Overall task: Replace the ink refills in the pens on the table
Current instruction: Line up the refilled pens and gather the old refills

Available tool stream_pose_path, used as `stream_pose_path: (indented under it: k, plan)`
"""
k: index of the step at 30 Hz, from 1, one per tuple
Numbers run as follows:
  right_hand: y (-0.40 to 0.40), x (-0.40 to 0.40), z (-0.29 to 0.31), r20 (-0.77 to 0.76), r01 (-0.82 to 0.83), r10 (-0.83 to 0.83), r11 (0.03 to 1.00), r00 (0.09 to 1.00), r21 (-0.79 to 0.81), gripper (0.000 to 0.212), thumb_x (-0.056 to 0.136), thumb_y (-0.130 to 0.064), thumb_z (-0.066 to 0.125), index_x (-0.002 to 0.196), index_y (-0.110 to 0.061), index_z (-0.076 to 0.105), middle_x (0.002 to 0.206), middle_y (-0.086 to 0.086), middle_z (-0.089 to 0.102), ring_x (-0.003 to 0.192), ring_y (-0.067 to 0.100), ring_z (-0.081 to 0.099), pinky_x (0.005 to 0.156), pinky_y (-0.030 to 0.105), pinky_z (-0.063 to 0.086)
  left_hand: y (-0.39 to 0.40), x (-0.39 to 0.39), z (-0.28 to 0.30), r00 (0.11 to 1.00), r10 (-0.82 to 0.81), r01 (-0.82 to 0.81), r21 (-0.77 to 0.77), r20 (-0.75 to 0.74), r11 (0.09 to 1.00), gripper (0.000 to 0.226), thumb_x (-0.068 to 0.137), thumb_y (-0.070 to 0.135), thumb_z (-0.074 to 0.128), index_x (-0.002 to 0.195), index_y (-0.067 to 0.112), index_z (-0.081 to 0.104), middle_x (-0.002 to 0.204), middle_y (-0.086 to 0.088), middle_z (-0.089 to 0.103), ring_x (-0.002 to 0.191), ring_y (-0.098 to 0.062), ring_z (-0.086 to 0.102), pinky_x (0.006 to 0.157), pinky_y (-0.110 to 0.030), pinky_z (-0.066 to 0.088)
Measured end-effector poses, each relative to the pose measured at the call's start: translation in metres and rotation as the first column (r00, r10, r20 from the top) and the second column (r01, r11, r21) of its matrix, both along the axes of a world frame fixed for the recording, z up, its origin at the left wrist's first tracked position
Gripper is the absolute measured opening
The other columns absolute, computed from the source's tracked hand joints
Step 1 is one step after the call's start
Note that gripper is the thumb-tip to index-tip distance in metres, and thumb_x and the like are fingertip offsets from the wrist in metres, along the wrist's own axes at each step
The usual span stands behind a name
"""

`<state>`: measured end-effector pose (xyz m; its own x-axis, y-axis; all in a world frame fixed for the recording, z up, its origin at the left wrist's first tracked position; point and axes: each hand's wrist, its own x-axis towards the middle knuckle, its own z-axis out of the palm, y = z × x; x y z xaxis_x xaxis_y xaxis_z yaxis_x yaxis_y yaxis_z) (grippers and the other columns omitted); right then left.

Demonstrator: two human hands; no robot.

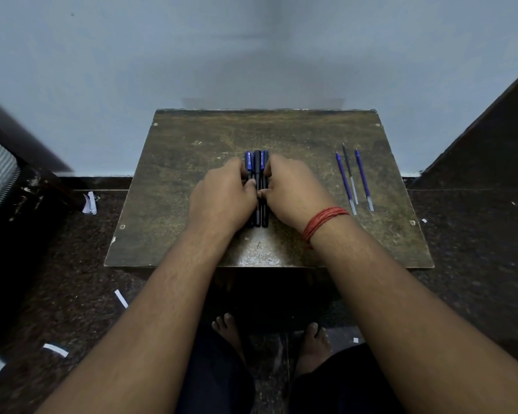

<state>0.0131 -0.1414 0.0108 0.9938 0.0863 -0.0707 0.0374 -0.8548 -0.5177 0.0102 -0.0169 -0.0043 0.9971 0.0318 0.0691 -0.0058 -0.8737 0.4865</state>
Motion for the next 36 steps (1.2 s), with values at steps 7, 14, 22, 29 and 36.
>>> stream_pose_path:
  k: [7,14,22,29,36]
  plan:
    - [-0.011,0.002,0.007,0.028,0.026,-0.026,0.999,0.999,0.021,0.021,0.091,-0.025,0.069,0.105,-0.016,0.057,0.106,0.003,0.063,0.100,0.021,0.060,0.079,0.031,0.045,-0.002,-0.003,0.002,0.992,-0.006,0.010,-0.025,0.127,1.000,0.009,0.090,0.028,0.058,0.091,0.020,0.054,0.083,0.002,0.065,0.078,-0.023,0.059,0.063,-0.034,0.042]
    - [-0.084,0.017,0.023,0.107,0.263,-0.257,0.964,0.960,-0.049,0.019,0.090,-0.028,0.069,0.102,-0.013,0.065,0.110,0.010,0.066,0.106,0.028,0.061,0.091,0.036,0.050,-0.050,-0.015,0.007,0.892,-0.365,0.325,0.183,0.268,0.928,0.025,0.090,0.033,0.058,0.109,0.018,0.062,0.107,-0.003,0.063,0.102,-0.025,0.057,0.089,-0.044,0.046]
    - [-0.125,0.016,0.005,0.052,0.303,-0.299,0.935,0.953,-0.186,0.020,0.085,-0.023,0.071,0.103,-0.015,0.067,0.113,0.015,0.065,0.110,0.033,0.058,0.088,0.035,0.048,-0.106,-0.023,-0.016,0.812,-0.571,0.527,0.273,0.118,0.805,0.052,0.091,0.047,0.057,0.134,0.018,0.053,0.137,-0.002,0.054,0.130,-0.024,0.047,0.113,-0.046,0.032]
    - [-0.113,0.016,0.003,0.056,0.255,-0.249,0.948,0.967,-0.193,0.026,0.081,-0.004,0.057,0.100,-0.015,0.070,0.108,0.013,0.067,0.104,0.032,0.060,0.083,0.031,0.049,-0.107,-0.019,-0.015,0.819,-0.557,0.507,0.282,0.137,0.815,0.045,0.093,0.045,0.055,0.130,0.019,0.057,0.138,0.002,0.056,0.132,-0.021,0.047,0.116,-0.046,0.027]
    - [-0.099,0.013,0.007,0.019,0.239,-0.239,0.957,0.971,-0.166,0.026,0.088,-0.003,0.052,0.110,-0.012,0.063,0.111,0.011,0.064,0.102,0.028,0.058,0.076,0.027,0.041,-0.092,-0.019,-0.014,0.840,-0.527,0.485,0.262,0.125,0.835,0.049,0.090,0.050,0.056,0.130,0.021,0.057,0.138,0.003,0.057,0.132,-0.020,0.047,0.119,-0.050,0.023]
